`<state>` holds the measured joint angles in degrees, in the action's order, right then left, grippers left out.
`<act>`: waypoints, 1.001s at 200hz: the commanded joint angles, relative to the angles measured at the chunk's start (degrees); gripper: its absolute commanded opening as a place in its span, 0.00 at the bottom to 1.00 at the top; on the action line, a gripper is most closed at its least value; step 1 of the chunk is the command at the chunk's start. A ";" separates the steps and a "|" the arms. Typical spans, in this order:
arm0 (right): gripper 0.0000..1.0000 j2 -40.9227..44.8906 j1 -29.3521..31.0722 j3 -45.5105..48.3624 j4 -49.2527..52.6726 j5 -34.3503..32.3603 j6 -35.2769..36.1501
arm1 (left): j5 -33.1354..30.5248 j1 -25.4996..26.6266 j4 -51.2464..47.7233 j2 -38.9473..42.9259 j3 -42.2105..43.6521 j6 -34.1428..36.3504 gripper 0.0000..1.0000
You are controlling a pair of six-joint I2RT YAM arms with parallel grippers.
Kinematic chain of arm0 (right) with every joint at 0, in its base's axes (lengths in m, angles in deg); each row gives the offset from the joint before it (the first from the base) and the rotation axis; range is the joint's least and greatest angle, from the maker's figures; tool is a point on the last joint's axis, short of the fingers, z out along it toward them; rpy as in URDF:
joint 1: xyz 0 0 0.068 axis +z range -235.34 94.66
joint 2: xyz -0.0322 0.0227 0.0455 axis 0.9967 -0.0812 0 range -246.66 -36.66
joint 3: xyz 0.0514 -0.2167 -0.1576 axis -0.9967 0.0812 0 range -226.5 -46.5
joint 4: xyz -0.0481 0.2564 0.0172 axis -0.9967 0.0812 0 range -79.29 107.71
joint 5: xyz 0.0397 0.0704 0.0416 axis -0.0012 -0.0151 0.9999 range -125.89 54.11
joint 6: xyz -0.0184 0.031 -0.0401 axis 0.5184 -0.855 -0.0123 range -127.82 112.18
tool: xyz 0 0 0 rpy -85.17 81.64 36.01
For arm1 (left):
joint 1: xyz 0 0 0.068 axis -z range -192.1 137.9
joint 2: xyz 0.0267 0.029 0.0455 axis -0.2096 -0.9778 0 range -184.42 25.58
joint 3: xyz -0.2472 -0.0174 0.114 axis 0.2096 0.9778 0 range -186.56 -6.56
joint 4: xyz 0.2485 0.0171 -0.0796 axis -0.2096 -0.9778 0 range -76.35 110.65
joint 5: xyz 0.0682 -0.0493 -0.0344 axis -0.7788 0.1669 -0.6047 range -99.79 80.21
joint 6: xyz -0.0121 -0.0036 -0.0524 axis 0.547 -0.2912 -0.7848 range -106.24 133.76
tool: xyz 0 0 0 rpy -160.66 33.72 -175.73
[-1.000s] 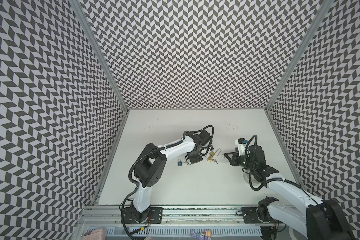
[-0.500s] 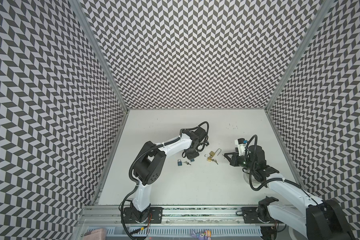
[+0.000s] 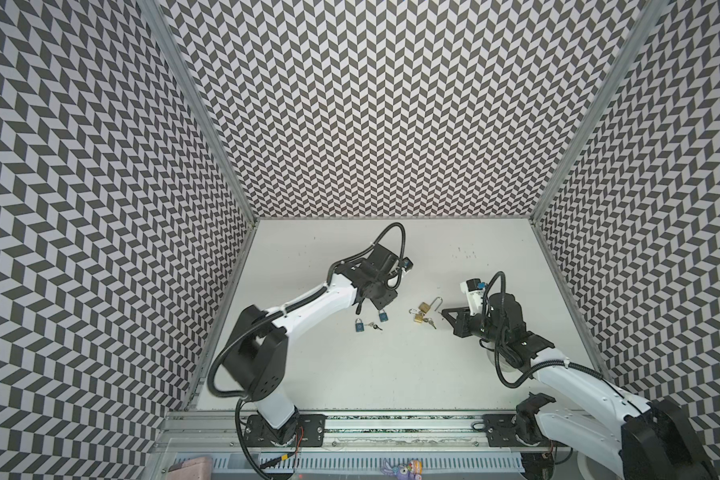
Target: Lock with the key
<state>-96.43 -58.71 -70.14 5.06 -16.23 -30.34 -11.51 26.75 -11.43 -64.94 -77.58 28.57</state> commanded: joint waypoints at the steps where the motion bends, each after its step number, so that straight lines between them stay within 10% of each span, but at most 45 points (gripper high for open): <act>1: 0.00 -2.87 6.22 -3.41 -3.05 -8.34 0.56 | 10.25 -4.02 15.42 9.15 8.69 -10.06 0.51; 56: 0.00 -18.01 18.67 -9.98 -8.60 -18.98 -3.40 | 26.40 -16.66 40.55 29.24 34.88 -30.77 0.67; 100: 0.00 -28.30 21.81 -14.59 -12.13 -25.88 -8.06 | 21.81 -18.25 42.80 32.95 41.36 -38.23 0.96; 200: 0.00 -41.81 21.88 -22.36 -13.67 -28.61 -11.38 | 11.93 -18.89 48.77 41.80 50.22 -50.06 1.00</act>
<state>-136.91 -37.09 -90.57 -5.89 -42.85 -40.46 3.51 8.33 31.41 -27.23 -29.94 -18.07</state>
